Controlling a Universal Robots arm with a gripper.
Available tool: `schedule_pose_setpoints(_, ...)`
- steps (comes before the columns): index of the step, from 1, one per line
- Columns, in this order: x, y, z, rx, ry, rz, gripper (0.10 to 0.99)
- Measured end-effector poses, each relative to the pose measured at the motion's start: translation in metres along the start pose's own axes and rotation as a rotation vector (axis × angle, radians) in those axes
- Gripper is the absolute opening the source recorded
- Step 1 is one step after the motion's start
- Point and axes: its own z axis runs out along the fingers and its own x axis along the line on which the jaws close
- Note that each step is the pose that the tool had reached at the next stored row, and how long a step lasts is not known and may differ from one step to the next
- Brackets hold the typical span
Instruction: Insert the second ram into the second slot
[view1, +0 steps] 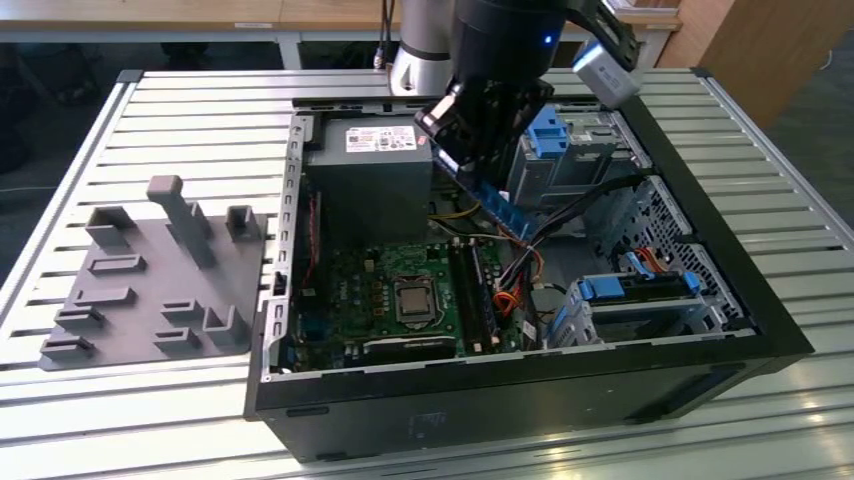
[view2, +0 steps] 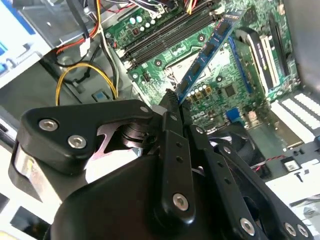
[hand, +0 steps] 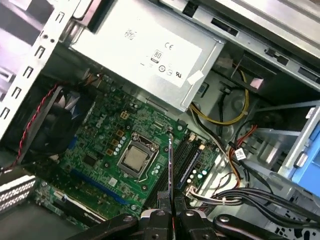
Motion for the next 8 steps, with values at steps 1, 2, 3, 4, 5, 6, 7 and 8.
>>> schedule_pose_setpoints(1,0.0004,0.0002,0.0003,-0.001,-0.0002,0.023,0.137)
schedule_pose_setpoints(2,0.0006,0.0003,0.0004,-0.001,-0.0003,0.034,0.137)
schedule_pose_setpoints(3,0.0006,0.0003,0.0006,-0.002,-0.0006,0.046,0.137)
schedule_pose_setpoints(4,0.0007,0.0004,0.0010,-0.003,-0.0009,0.072,0.137)
schedule_pose_setpoints(5,0.0007,0.0004,0.0014,-0.003,-0.0012,0.087,0.137)
schedule_pose_setpoints(6,0.0007,0.0004,0.0018,-0.004,-0.0013,0.106,0.137)
schedule_pose_setpoints(7,0.0008,0.0004,0.0021,-0.004,-0.0014,0.124,0.137)
schedule_pose_setpoints(8,0.0008,0.0004,0.0026,-0.005,-0.0015,0.142,0.137)
